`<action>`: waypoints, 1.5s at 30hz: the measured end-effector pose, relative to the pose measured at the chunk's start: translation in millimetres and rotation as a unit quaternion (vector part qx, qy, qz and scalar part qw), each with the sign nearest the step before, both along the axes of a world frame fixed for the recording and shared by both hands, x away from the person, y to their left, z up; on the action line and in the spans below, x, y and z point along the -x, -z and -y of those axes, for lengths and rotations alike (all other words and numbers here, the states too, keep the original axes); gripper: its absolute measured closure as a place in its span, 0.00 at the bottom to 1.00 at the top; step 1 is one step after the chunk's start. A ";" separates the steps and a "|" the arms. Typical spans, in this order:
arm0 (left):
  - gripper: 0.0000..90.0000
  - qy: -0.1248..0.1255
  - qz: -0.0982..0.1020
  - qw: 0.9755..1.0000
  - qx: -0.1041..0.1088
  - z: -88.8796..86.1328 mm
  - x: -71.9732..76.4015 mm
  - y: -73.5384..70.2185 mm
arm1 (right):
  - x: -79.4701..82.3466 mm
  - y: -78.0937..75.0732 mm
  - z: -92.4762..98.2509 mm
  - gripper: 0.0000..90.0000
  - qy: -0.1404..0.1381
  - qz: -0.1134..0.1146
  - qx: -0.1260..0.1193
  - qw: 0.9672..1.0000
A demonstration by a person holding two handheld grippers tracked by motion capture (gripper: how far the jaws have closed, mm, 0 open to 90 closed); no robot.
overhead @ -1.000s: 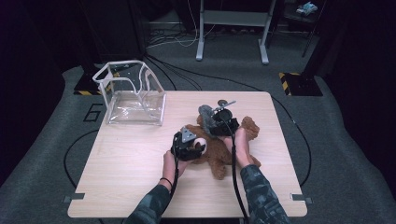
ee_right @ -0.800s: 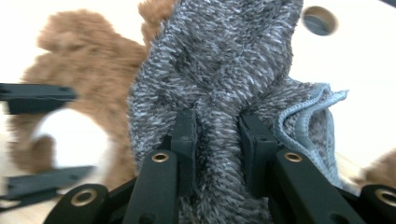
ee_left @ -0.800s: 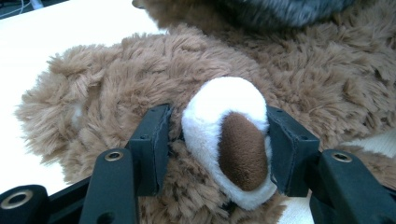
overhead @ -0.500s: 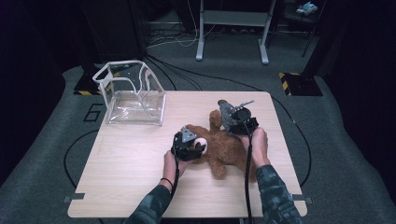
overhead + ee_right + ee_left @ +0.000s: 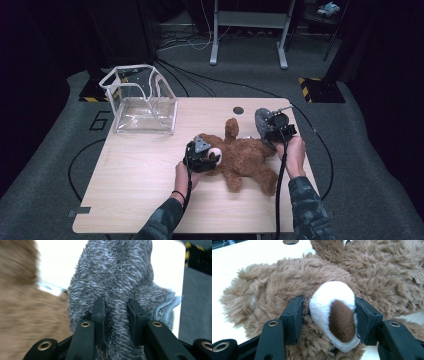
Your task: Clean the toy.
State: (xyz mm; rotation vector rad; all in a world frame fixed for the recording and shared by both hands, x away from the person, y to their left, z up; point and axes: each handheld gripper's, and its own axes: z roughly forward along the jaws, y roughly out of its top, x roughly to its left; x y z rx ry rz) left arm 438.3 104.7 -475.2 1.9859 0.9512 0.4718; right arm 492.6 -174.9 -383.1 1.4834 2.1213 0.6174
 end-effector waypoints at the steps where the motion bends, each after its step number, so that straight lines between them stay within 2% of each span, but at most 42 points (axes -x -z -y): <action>1: 0.51 0.000 0.000 1.000 0.000 0.0 0.0 0.0 | 3.6 -6.2 -3.5 0.78 -0.007 0.007 -0.010 1.000; 4: 0.50 -0.001 0.000 1.000 0.000 0.2 -0.2 0.1 | 12.4 -19.1 -20.0 0.78 -0.044 0.023 -0.032 0.998; 6: 0.51 -0.002 0.000 1.000 0.001 0.3 -0.2 0.1 | 16.3 -21.6 -34.2 0.78 -0.069 0.022 -0.051 0.996; 8: 0.51 -0.003 0.001 1.000 0.002 0.8 -0.1 0.2 | 18.5 -17.3 -50.2 0.78 -0.090 0.013 -0.060 0.994; 12: 0.51 -0.002 0.001 1.000 -0.002 0.6 0.1 -0.1 | 15.9 6.1 -72.4 0.78 -0.109 -0.011 -0.048 0.993; 15: 0.51 -0.002 0.001 1.000 0.001 0.8 0.0 0.0 | 14.1 16.4 -72.3 0.78 -0.099 -0.011 -0.044 0.994; 17: 0.51 -0.002 0.001 1.000 0.001 0.8 0.0 -0.1 | 12.9 16.7 -66.7 0.78 -0.096 -0.009 -0.046 0.994; 19: 0.51 -0.001 0.000 1.000 -0.001 0.4 0.0 -0.3 | 12.7 15.6 -60.7 0.78 -0.086 -0.006 -0.032 0.996; 21: 0.51 -0.001 0.001 1.000 0.000 0.3 0.0 -0.1 | 10.9 15.8 -49.0 0.78 -0.073 -0.005 -0.031 0.997; 25: 0.51 -0.002 0.000 1.000 0.003 0.9 -0.2 0.1 | 5.3 21.4 -19.4 0.78 -0.028 -0.012 -0.024 0.999; 27: 0.51 -0.002 0.002 1.000 0.004 1.0 -0.2 0.3 | 3.4 26.9 -10.5 0.78 -0.006 -0.016 0.003 1.000; 31: 0.51 -0.003 0.002 1.000 0.003 1.1 -0.2 0.1 | 3.1 31.0 0.0 0.78 0.012 -0.023 0.006 1.000; 35: 0.51 -0.002 -0.001 1.000 0.005 0.4 -0.4 0.1 | 13.7 14.0 -5.9 0.77 -0.006 0.005 -0.006 1.000; 39: 0.51 -0.004 0.000 1.000 0.005 0.8 -0.4 0.3 | 28.8 -1.7 -26.2 0.77 -0.052 0.025 -0.040 0.998; 43: 0.51 -0.004 0.000 1.000 0.005 0.7 -0.3 0.2 | 37.5 -0.5 -57.7 0.77 -0.104 0.015 -0.059 0.993; 45: 0.50 -0.002 0.000 1.000 0.002 0.2 -0.2 0.1 | 39.1 4.6 -74.3 0.76 -0.124 0.011 -0.052 0.991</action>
